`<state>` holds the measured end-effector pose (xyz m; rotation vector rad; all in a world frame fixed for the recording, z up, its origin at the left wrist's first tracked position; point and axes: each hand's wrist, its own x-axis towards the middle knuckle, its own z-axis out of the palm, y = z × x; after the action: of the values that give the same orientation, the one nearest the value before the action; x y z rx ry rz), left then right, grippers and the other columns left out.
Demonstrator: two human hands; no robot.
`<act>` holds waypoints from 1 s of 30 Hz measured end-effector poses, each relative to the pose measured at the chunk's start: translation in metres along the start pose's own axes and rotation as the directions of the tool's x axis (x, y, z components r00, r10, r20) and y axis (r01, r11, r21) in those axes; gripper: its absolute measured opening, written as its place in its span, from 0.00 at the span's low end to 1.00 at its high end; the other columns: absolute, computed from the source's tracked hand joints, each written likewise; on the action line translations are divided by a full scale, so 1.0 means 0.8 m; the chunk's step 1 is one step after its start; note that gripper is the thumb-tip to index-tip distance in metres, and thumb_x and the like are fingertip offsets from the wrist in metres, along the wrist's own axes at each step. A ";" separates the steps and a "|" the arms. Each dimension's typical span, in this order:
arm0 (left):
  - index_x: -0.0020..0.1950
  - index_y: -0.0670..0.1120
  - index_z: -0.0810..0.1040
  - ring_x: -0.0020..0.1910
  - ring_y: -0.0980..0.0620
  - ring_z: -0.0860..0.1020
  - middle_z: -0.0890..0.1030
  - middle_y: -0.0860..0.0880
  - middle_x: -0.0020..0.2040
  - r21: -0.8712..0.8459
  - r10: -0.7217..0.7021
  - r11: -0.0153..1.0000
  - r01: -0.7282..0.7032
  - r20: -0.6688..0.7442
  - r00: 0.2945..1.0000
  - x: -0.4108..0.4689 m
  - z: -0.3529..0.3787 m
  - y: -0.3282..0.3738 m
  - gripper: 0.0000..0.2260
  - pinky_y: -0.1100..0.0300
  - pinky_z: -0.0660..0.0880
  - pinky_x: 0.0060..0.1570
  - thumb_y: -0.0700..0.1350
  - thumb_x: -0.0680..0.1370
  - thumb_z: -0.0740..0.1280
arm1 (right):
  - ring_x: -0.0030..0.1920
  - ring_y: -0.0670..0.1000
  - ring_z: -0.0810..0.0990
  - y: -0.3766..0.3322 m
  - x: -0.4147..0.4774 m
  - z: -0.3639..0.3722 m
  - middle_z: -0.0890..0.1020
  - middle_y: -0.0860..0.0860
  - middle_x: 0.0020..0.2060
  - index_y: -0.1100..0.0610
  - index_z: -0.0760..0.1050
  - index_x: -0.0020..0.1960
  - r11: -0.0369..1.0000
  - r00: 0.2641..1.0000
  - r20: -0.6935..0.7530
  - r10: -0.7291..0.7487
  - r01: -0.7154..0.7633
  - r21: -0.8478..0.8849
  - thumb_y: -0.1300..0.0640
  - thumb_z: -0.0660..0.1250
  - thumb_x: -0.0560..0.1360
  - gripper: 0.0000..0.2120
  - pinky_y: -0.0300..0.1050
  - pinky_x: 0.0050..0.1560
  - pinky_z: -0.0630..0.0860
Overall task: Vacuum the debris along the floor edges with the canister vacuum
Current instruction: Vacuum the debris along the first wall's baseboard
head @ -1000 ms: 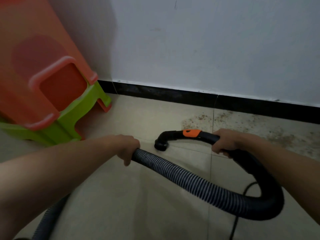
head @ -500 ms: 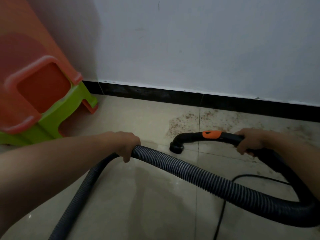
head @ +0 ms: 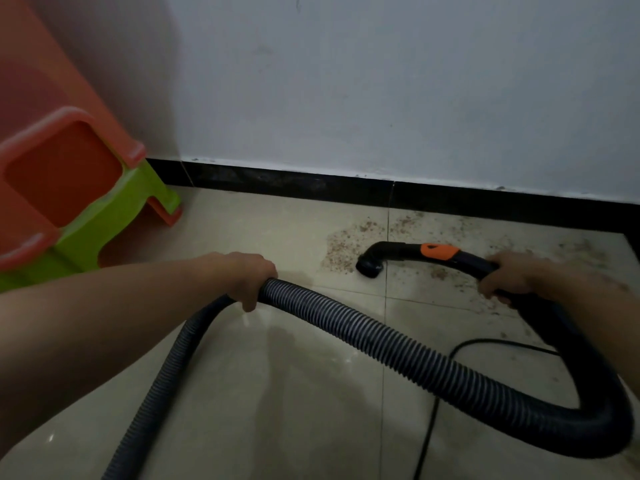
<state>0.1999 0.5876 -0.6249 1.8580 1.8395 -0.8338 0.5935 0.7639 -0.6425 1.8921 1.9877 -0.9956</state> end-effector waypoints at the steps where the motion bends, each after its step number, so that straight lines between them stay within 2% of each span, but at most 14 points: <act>1: 0.46 0.53 0.73 0.45 0.51 0.77 0.77 0.52 0.43 0.003 -0.006 1.000 0.006 -0.001 1.000 -0.001 0.001 -0.003 0.14 0.58 0.74 0.41 0.44 0.67 0.75 | 0.21 0.51 0.76 -0.006 0.000 0.003 0.79 0.55 0.23 0.61 0.78 0.44 1.000 1.000 -0.002 -0.002 0.002 -0.005 0.66 0.73 0.68 0.06 0.39 0.24 0.73; 5: 0.47 0.53 0.72 0.46 0.51 0.77 0.77 0.52 0.45 0.005 -0.034 0.999 0.033 0.009 0.999 -0.007 0.003 -0.011 0.14 0.59 0.72 0.41 0.42 0.69 0.74 | 0.22 0.51 0.76 -0.022 0.004 0.017 0.79 0.54 0.24 0.58 0.78 0.45 0.999 0.999 0.038 -0.022 0.021 0.031 0.65 0.72 0.69 0.07 0.40 0.25 0.74; 9: 0.51 0.51 0.75 0.49 0.50 0.78 0.79 0.50 0.48 0.003 -0.076 0.997 0.076 0.010 0.997 -0.015 0.003 -0.020 0.14 0.58 0.74 0.44 0.41 0.69 0.74 | 0.22 0.52 0.75 -0.030 0.012 0.031 0.79 0.57 0.27 0.59 0.77 0.47 0.996 0.999 -0.030 -0.029 0.032 0.088 0.66 0.72 0.68 0.09 0.41 0.25 0.74; 14: 0.52 0.51 0.75 0.50 0.50 0.78 0.79 0.49 0.49 0.021 -0.072 0.997 0.071 0.029 0.997 -0.017 0.009 -0.025 0.15 0.57 0.75 0.45 0.42 0.69 0.74 | 0.23 0.52 0.76 -0.060 0.010 0.051 0.79 0.57 0.29 0.58 0.76 0.47 0.992 0.995 0.025 -0.099 0.097 0.077 0.65 0.72 0.68 0.10 0.41 0.26 0.74; 18: 0.55 0.50 0.76 0.52 0.48 0.78 0.79 0.48 0.52 0.075 -0.045 0.996 0.042 0.047 0.998 -0.017 0.012 -0.021 0.17 0.54 0.77 0.49 0.42 0.69 0.74 | 0.30 0.54 0.79 -0.074 0.011 0.069 0.81 0.58 0.37 0.55 0.74 0.52 0.992 0.991 -0.073 -0.111 0.115 0.047 0.63 0.73 0.69 0.13 0.41 0.26 0.73; 22: 0.56 0.50 0.76 0.51 0.48 0.78 0.79 0.48 0.53 0.076 -0.046 0.996 0.039 0.091 0.995 -0.018 0.020 -0.023 0.18 0.54 0.77 0.50 0.43 0.68 0.75 | 0.26 0.52 0.77 -0.087 0.013 0.086 0.79 0.56 0.32 0.53 0.74 0.45 0.982 0.983 0.009 -0.186 0.185 0.019 0.64 0.72 0.69 0.11 0.39 0.24 0.73; 25: 0.56 0.50 0.77 0.51 0.48 0.78 0.80 0.48 0.52 0.082 -0.032 0.996 0.022 0.115 0.993 -0.015 0.020 -0.017 0.19 0.53 0.77 0.50 0.45 0.67 0.76 | 0.26 0.52 0.77 -0.087 0.015 0.088 0.79 0.56 0.32 0.52 0.74 0.43 0.976 0.976 0.019 -0.216 0.216 -0.003 0.64 0.72 0.69 0.11 0.39 0.24 0.72; 27: 0.54 0.51 0.77 0.51 0.48 0.79 0.80 0.49 0.50 0.080 -0.019 0.997 0.010 0.116 0.993 -0.010 0.020 -0.011 0.17 0.53 0.78 0.50 0.45 0.67 0.76 | 0.22 0.50 0.75 -0.077 0.017 0.077 0.79 0.55 0.28 0.54 0.74 0.43 0.982 0.982 0.025 -0.189 0.189 0.016 0.66 0.72 0.68 0.10 0.39 0.23 0.72; 30: 0.49 0.52 0.75 0.47 0.49 0.79 0.79 0.51 0.46 0.048 -0.022 0.999 0.018 0.093 0.995 -0.003 0.017 -0.007 0.15 0.56 0.75 0.42 0.44 0.67 0.76 | 0.19 0.51 0.73 -0.045 0.022 0.044 0.76 0.54 0.21 0.59 0.77 0.43 0.994 0.995 -0.006 -0.103 0.104 0.039 0.67 0.72 0.68 0.07 0.40 0.24 0.72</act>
<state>0.1923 0.5773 -0.6328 1.7997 1.7988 -0.9626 0.5469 0.7588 -0.6675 1.8287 2.1027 -1.0660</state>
